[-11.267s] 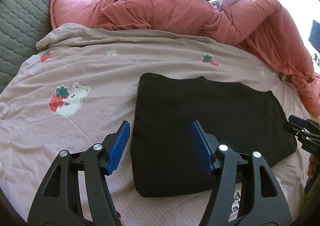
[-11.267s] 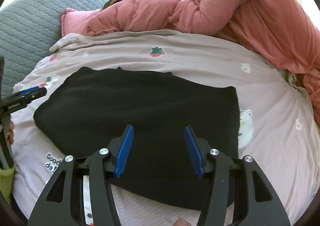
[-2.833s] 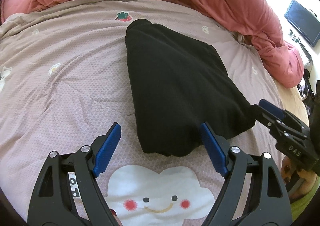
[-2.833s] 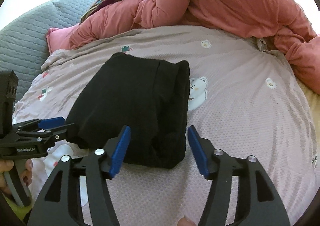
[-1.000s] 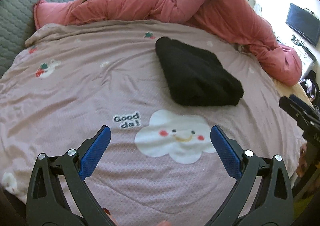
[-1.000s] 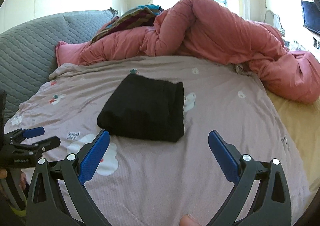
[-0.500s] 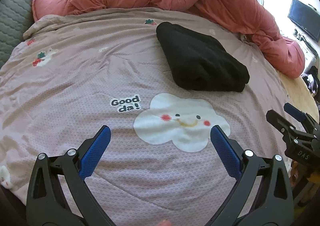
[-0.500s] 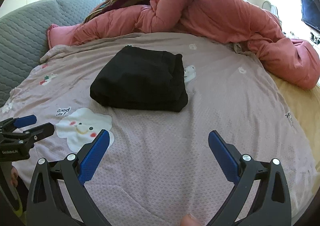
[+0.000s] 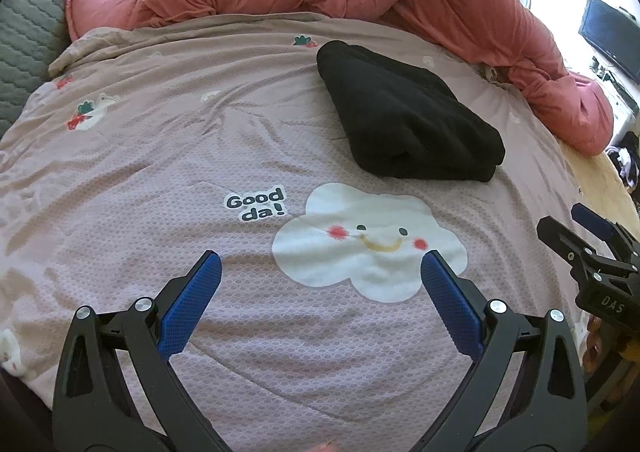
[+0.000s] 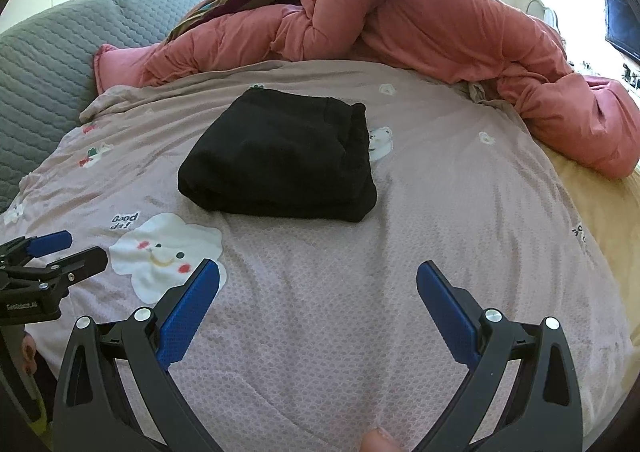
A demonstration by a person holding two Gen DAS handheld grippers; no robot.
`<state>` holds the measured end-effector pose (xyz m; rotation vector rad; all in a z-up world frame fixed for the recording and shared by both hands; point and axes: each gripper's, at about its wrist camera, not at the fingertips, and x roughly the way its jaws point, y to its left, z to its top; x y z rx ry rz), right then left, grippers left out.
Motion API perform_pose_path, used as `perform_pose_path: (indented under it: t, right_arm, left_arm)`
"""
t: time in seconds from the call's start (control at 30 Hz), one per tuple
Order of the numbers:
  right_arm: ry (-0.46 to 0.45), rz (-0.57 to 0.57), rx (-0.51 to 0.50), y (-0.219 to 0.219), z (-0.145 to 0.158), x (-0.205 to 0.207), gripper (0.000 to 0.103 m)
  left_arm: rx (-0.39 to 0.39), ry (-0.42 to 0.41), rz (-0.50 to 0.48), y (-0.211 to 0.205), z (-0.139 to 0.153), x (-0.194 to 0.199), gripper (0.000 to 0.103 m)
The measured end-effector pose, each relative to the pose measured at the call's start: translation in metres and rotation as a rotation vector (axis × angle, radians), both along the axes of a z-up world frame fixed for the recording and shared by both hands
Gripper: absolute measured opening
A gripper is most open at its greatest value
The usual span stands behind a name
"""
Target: Fold small clothes
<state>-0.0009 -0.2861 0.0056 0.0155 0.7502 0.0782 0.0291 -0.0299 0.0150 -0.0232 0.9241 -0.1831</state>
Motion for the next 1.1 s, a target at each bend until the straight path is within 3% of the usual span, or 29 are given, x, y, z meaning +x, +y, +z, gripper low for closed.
perform_pose_path:
  t: [1.1]
  right_arm:
    - [0.001, 0.007, 0.004, 0.0041, 0.0008, -0.0047, 0.098]
  left_arm:
    - [0.028, -0.004, 0.015, 0.0017, 0.0034, -0.0014, 0.093]
